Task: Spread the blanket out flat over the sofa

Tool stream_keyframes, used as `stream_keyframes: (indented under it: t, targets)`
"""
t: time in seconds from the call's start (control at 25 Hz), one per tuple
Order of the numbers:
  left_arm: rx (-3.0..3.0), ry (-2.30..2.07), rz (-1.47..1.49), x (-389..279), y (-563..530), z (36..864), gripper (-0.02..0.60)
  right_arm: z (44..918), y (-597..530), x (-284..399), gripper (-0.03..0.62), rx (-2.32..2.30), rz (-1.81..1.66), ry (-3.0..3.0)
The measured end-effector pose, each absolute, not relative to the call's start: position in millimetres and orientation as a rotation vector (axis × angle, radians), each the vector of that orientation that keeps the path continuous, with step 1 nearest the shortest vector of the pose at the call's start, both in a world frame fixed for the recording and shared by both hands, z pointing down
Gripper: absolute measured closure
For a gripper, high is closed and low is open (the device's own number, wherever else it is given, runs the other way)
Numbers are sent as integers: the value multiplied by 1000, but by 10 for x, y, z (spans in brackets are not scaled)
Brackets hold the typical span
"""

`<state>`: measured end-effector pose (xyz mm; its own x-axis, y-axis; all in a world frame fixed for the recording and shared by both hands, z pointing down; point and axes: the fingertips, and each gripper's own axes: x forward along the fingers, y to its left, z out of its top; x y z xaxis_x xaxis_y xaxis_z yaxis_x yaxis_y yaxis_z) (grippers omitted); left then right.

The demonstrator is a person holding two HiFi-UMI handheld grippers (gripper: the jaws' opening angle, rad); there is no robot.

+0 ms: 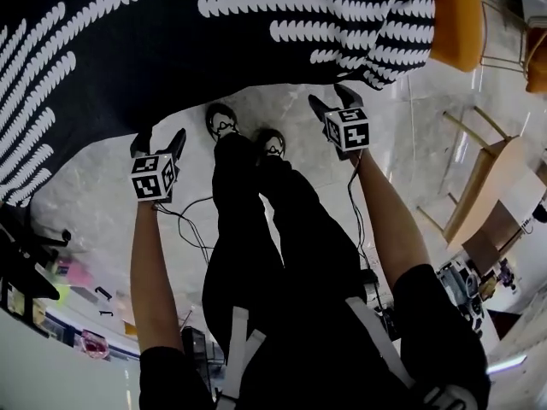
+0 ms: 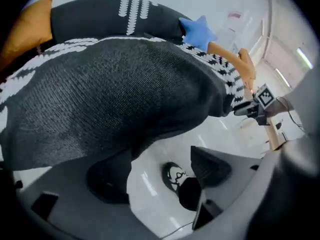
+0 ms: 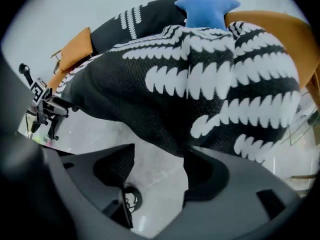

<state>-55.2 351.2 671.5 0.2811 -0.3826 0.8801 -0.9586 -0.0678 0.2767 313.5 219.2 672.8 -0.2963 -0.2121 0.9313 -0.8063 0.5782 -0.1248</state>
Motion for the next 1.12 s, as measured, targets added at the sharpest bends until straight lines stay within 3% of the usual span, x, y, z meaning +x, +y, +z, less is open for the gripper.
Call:
stream_keyframes:
  t: [0.24,0.56,1.12]
  targets:
    - [1598,-1288,669,-458,3189,5859,229,5867,2117,3492,313,998,772,-1762]
    - [1747,-1285,579,273,2045,5281,229,5314,1338,3736,295,1133,673,-1826]
    - [1719,-1295,548,1043,1962,4893,229,5770,985,4293,273,1118,611,-1666]
